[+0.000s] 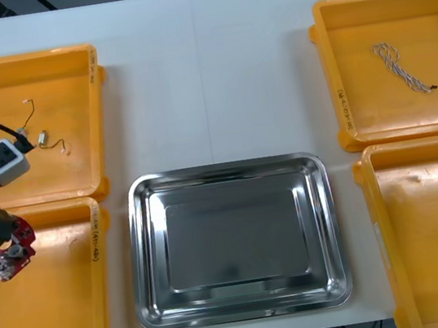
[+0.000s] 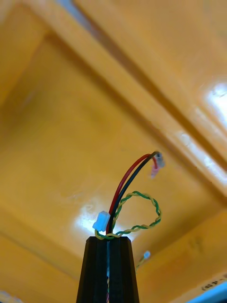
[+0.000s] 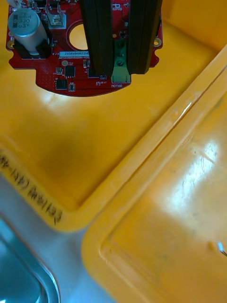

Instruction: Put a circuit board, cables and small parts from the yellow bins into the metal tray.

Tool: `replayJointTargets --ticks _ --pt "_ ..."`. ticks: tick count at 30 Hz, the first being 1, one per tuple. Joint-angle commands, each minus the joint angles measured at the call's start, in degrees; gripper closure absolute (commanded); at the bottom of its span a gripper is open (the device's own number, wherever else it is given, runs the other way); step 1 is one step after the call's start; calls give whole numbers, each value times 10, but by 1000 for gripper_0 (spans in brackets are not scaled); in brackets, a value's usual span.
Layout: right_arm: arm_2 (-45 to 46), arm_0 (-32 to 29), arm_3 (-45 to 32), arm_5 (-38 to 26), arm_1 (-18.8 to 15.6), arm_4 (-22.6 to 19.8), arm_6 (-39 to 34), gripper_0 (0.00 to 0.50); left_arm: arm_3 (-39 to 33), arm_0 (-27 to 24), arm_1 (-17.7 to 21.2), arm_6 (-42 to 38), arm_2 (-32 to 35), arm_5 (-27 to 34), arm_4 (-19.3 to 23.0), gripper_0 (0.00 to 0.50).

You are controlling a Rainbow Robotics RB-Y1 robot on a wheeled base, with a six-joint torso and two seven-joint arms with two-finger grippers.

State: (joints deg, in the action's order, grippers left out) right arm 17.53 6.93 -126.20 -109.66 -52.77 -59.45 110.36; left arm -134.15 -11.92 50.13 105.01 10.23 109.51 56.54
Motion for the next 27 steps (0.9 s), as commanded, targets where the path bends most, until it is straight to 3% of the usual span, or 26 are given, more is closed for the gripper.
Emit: replayJointTargets --ticks 1,18,27 --pt "31 41 -15 -3 -12 -6 -28 500 -36 -36 -28 -93 4 5 -13 500" --pt "38 120 -15 -3 -13 -10 -67 500 -80 -105 -115 -265 -180 5 -175 500" --pt "37 135 -15 -3 -15 -50 -121 500 -89 -122 -152 -358 -271 5 -243 500"
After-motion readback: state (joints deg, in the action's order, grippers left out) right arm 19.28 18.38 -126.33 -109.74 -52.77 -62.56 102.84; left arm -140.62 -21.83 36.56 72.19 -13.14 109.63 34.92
